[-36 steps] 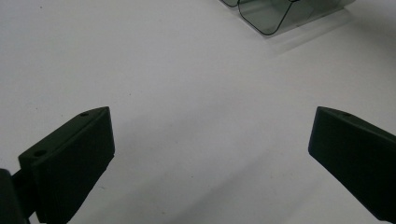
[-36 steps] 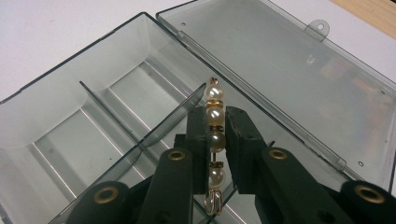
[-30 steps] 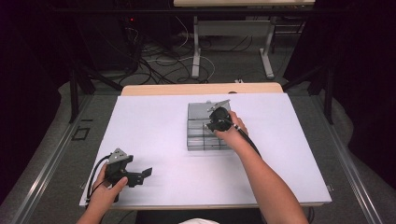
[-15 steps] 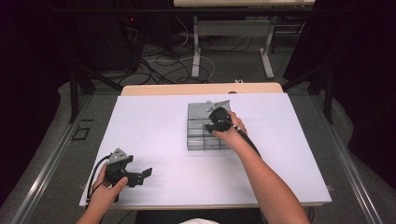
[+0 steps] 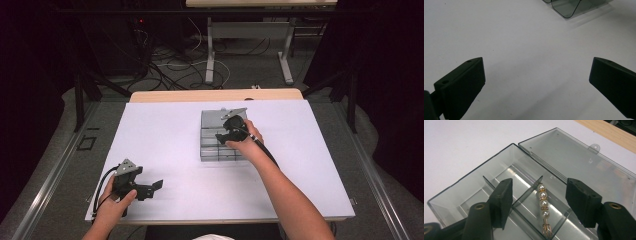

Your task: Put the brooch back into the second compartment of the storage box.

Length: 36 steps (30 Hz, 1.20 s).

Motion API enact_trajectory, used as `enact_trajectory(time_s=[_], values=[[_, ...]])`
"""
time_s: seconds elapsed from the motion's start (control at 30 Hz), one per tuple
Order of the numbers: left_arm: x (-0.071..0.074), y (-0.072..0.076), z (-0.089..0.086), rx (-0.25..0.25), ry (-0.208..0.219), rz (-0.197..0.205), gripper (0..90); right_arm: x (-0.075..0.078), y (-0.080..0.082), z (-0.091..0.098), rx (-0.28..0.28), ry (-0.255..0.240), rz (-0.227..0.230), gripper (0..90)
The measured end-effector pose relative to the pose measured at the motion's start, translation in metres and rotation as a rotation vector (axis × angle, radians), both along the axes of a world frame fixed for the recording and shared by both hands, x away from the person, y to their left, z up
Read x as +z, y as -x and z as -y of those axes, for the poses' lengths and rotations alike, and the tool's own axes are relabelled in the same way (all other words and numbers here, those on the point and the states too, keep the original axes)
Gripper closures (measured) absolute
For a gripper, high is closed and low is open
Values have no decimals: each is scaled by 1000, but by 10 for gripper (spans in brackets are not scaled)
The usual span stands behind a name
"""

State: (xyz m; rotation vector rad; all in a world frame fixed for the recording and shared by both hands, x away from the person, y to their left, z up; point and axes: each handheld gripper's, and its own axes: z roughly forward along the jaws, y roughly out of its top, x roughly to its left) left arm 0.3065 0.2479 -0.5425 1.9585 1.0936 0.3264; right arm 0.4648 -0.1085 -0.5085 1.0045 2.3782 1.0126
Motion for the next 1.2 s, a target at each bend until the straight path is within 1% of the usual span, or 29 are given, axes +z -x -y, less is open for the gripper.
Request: enact_trajectory(time_s=[0.03, 0.07, 0.1, 0.13, 0.17, 0.2, 0.23, 0.27, 0.3, 0.43, 0.47, 0.5, 0.53, 0.63, 0.67, 0.73, 0.77, 0.8, 0.83, 0.87, 0.93, 1.07, 1.13, 1.2], values=[[0, 0, 0, 0, 0, 0, 2, -1, 0, 0, -1, -16, 8, 355], [0, 0, 0, 0, -1, 1, 2, 1, 1, 0, -5, -12, -6, 341], [0, 0, 0, 0, 0, 5, 2, 1, 3, 0, -14, -18, -1, 325], [0, 0, 0, 0, 0, 5, 2, 2, 3, 0, -10, -15, 1, 326], [0, 0, 0, 0, 0, 5, 2, 2, 4, 0, -10, -27, 6, 326], [0, 0, 0, -1, 0, 4, 2, 2, 4, 1, -3, -28, 12, 324], [0, 0, 0, 0, 0, 0, 2, 3, 7, 1, -19, -33, -6, 324], [0, 0, 0, 1, 0, 0, 2, 4, 7, 2, -13, -41, 7, 324], [0, 0, 0, 0, 0, 0, 2, 4, 7, 2, -14, -53, 8, 323], [0, 0, 0, 1, 0, 0, 2, 7, 11, 5, -13, -51, 9, 323], [0, 0, 0, 0, 0, -1, 2, 8, 12, 6, -12, -49, 15, 301], [0, 0, 0, 1, 0, 0, 2, 9, 14, 7, -26, -48, 19, 280], [0, 0, 0, 1, 0, -1, 2, 10, 15, 7, -26, -44, 12, 279], [0, 0, 1, 1, -1, 0, 2, 12, 19, 10, -25, -61, 12, 279], [0, 0, 1, 2, -1, 0, 2, 13, 21, 11, -17, -58, 9, 276], [0, 0, 0, 2, 0, 0, 2, 14, 24, 12, -18, -86, 23, 239], [0, 0, 0, 2, 0, 1, 2, 15, 26, 12, -23, -91, 18, 220], [0, 0, 0, 3, 1, 1, 3, 17, 28, 13, -23, -93, 24, 197], [0, 0, 0, 1, 0, 0, 2, 17, 29, 14, -23, -111, 33, 176], [0, 0, 1, 1, -1, 0, 2, 18, 31, 15, -24, -113, 31, 162], [0, 0, 1, 0, 0, 1, 2, 20, 35, 16, -30, -119, 30, 151], [0, 0, 1, 0, 0, 2, 2, 24, 41, 19, -29, -132, 51, 147], [0, 0, 1, 1, 1, 1, 2, 25, 46, 20, -4, -123, 67, 147], [0, 0, 1, 1, 1, 1, 2, 25, 50, 21, 4, -138, 65, 147]])
